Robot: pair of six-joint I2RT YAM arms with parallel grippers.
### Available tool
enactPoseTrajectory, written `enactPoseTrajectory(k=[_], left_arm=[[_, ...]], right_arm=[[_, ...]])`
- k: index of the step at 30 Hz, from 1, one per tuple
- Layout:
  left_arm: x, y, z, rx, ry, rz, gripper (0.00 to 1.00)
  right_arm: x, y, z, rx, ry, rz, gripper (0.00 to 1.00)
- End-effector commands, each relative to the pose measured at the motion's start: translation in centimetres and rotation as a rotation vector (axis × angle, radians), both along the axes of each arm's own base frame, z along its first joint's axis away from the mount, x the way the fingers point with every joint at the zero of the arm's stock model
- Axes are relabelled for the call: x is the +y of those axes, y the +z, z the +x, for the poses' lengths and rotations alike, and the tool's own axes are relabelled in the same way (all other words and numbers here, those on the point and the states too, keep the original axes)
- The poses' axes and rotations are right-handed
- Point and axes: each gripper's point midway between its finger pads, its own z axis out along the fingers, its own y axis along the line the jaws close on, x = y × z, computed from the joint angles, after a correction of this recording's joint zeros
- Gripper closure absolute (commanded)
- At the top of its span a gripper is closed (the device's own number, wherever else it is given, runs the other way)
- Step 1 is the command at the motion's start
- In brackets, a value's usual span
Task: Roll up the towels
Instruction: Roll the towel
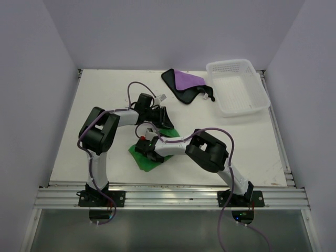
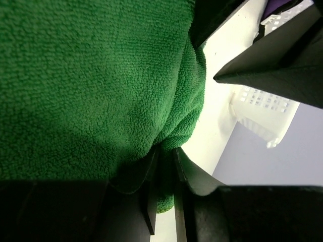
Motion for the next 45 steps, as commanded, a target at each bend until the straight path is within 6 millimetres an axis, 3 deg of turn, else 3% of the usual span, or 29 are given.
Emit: enactPoseTrajectory(k=[1,9,17,18,20,21,24,25,30,36,40,45], left_arm=[[1.2,-2.3,0.9,-0.008,0.054,0.08,0.69],[1.7,-3.1,1.3,-0.019,0.084,0.103,0.72],[2.1,-3.3,0.8,-0.021,0.106,0.106,0.73],[2.2,-3.2,0.7,-0.02,0.109,0.105,0.74],[2.2,-3.1,0.7,-0.026,0.118,0.102,0.74],[2.2,-2.9,0.6,-0.033,0.119,0.1,0.74],[2.1,-2.5,0.5,-0.039,0.124,0.094,0.74],[2.2,-2.6,0.4,-0.037,0.125,0.095,0.74],[2.2,-2.6,0.1,-0.034,0.131,0.094,0.75],[2.0,-2.5,-0.2,-0.038,0.135,0.078,0.75],[1.7,-2.3,-0.4,-0.044,0.132,0.073,0.75],[1.5,-1.9,-0.5,-0.051,0.129,0.068,0.75]], right_arm=[[1.0,-5.3,-2.4,0.184,-0.067,0.213,0.78],[0.5,-2.8,-3.0,0.148,-0.088,0.3,0.6],[0.0,-0.7,-5.0,0.191,-0.125,0.471,0.56],[0.3,0.5,-5.1,0.181,-0.125,0.525,0.56],[0.1,0.9,-5.8,0.204,-0.127,0.562,0.55],[0.5,2.4,-5.8,0.191,-0.12,0.627,0.55],[1.1,3.7,-6.6,0.228,-0.103,0.719,0.54],[1.5,5.2,-6.8,0.232,-0.088,0.785,0.53],[2.3,7.8,-7.5,0.31,-0.068,0.97,0.49],[0.8,9.3,-4.4,0.341,-0.163,1.184,0.48],[-0.2,9.4,-1.4,0.387,-0.248,1.316,0.48],[0.0,8.2,0.1,0.473,-0.341,1.46,0.49]])
